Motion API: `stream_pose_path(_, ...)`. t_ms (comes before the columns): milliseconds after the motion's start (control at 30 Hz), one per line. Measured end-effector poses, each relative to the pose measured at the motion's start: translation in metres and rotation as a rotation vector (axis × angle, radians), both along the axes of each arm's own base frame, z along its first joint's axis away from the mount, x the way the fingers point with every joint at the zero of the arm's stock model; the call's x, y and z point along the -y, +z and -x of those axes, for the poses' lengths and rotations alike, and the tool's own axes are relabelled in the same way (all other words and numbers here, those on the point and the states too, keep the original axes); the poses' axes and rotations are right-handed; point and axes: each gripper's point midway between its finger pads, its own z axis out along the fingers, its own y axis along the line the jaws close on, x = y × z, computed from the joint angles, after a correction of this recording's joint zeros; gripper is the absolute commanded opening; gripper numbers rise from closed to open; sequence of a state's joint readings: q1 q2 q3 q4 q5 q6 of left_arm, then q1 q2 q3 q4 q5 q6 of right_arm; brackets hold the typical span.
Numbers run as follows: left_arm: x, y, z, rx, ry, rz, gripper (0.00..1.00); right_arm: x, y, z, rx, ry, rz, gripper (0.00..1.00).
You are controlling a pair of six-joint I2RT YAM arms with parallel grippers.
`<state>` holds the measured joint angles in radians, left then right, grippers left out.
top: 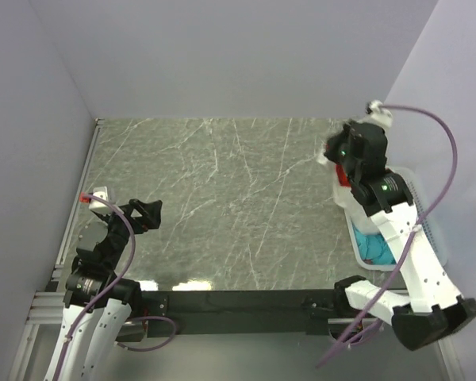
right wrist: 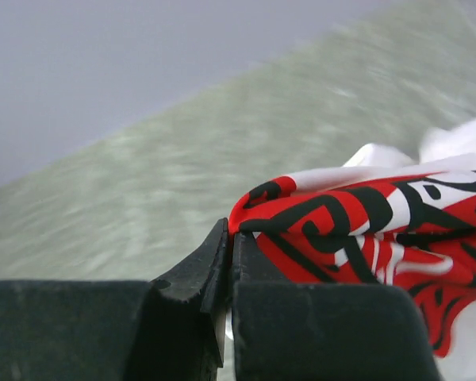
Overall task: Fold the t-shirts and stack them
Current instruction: Grab the tshirt from the pile, then move the tshirt to the center of the board
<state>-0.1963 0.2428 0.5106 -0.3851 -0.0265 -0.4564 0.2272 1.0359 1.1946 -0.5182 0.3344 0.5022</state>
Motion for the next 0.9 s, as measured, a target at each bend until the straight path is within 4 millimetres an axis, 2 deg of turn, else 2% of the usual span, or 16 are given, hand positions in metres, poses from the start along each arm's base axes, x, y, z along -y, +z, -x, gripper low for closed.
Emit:
stream_pose_path(133,0.001,0.0,0.0,-0.003,-0.003,0.0,0.99,-0.091,0.082,-0.01,0.139,0.285,-0.021,0.0)
stream_pose_path(233,0.001,-0.001,-0.002,-0.004,-0.003,0.0,0.99,-0.162,0.135,-0.003,0.232,0.5,-0.035,0.0)
stream_pose_path(367,0.001,-0.004,-0.003,-0.018,-0.003,-0.003,0.99,-0.231,0.182,0.018,0.337,0.728,-0.064,0.0)
stream_pose_path(433,0.001,-0.004,-0.004,-0.022,-0.003,-0.004,0.99,-0.25,0.194,0.026,0.378,0.801,-0.078,0.0)
stream_pose_path(500,0.002,-0.006,-0.004,-0.027,-0.004,-0.004,0.99,-0.261,0.192,0.03,0.391,0.839,-0.084,0.03)
stream_pose_path(567,0.002,-0.007,-0.005,-0.032,-0.004,-0.005,0.99,-0.266,0.177,0.028,0.38,0.854,-0.081,0.07)
stream_pose_path(633,0.002,-0.008,-0.005,-0.038,-0.003,-0.003,0.99,-0.27,0.137,0.025,0.319,0.865,-0.066,0.2)
stream_pose_path(667,0.002,-0.009,-0.005,-0.044,-0.001,0.001,0.99,-0.273,0.11,0.024,0.268,0.869,-0.053,0.25)
stream_pose_path(700,0.002,-0.01,-0.005,-0.05,0.0,0.009,0.99,-0.273,0.082,0.022,0.222,0.869,-0.039,0.4)
stream_pose_path(733,0.002,-0.011,-0.004,-0.059,0.003,0.021,0.99,-0.273,0.045,0.022,0.149,0.866,-0.022,0.45)
stream_pose_path(833,0.004,-0.015,-0.001,-0.107,0.01,0.062,1.0,-0.254,-0.068,0.035,-0.078,0.835,0.057,0.58)
stream_pose_path(900,0.005,-0.015,-0.001,-0.137,0.018,0.097,1.0,-0.232,-0.129,0.05,-0.217,0.806,0.113,0.62)
